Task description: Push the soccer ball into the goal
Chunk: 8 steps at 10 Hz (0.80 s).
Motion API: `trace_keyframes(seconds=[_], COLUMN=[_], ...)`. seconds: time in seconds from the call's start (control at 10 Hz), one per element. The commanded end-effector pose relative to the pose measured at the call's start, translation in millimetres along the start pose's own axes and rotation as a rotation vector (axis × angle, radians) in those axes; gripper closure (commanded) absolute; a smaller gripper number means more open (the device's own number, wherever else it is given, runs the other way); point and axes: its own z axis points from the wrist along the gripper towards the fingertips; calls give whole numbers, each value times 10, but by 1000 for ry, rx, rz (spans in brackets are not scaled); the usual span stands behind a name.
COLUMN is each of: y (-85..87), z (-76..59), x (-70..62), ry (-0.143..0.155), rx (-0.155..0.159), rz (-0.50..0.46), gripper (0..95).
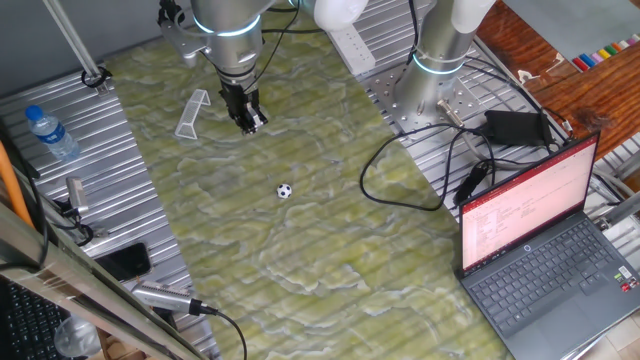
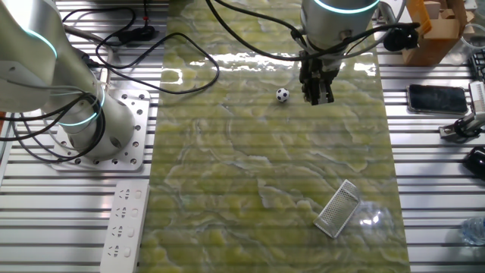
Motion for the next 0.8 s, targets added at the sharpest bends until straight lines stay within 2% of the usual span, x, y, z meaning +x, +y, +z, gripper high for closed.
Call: trace_keyframes(seconds=[0.1,0.8], y=[0,1], z=[1,2], x=[0,0], ry=[0,1], rx=[0,1], rz=[0,-8], gripper=[950,950])
